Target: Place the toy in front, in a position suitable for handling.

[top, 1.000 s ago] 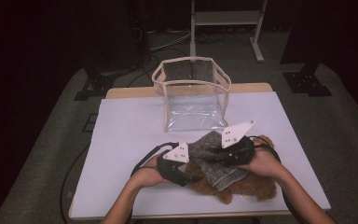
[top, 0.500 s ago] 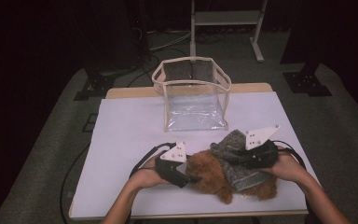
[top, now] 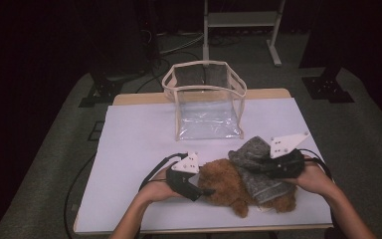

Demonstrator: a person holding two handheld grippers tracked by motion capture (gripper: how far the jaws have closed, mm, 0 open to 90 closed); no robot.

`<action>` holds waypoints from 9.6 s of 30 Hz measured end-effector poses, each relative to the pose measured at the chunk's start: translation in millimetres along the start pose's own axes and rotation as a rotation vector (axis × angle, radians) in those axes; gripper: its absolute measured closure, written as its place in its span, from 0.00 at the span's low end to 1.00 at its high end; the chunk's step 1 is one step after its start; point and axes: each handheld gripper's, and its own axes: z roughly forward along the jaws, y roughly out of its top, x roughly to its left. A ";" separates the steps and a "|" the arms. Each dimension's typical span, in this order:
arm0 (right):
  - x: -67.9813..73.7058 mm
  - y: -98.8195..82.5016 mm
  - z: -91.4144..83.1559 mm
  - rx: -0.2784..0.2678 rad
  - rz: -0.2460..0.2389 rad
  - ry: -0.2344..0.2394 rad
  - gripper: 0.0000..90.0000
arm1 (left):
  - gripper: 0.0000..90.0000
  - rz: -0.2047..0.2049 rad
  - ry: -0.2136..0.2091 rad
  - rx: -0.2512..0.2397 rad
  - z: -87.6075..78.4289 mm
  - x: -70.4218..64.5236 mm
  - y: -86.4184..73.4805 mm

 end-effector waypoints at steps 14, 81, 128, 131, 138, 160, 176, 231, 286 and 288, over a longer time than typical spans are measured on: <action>-9.0 -63.6 -49.7 -0.019 0.169 -0.086 0.84 | 0.34 0.012 -0.001 0.019 0.5 -0.3 3.8; -5.3 -20.5 14.6 -0.175 0.142 0.045 0.85 | 0.51 -0.041 -0.012 -0.137 -30.5 12.3 20.2; -6.5 -25.5 16.0 -0.210 0.159 0.031 0.87 | 0.51 -0.068 0.055 -0.190 -30.5 16.1 20.1; -9.7 -13.6 20.9 -0.276 0.170 0.038 0.87 | 0.51 -0.036 0.090 -0.187 -51.0 19.5 35.4; -11.8 3.7 28.0 -0.369 0.174 0.065 0.87 | 0.50 0.037 0.131 -0.169 -85.1 19.8 67.9; -19.6 -29.7 -7.3 -0.339 0.225 0.056 0.86 | 0.45 0.133 0.116 -0.122 -56.2 8.3 103.4; -28.2 78.7 -78.6 -0.307 0.008 0.031 0.86 | 0.43 0.174 0.093 -0.132 -35.1 5.7 135.3; -26.2 100.8 -73.7 -0.101 -0.054 0.063 0.86 | 0.34 0.178 0.059 -0.187 10.4 -3.6 157.0; -24.4 78.7 -114.5 -0.112 -0.046 0.002 0.86 | 0.51 0.091 0.024 -0.290 14.8 -4.2 126.4; -22.7 88.8 -106.7 -0.109 -0.068 0.018 0.86 | 0.51 0.099 0.027 -0.272 11.1 -4.3 126.8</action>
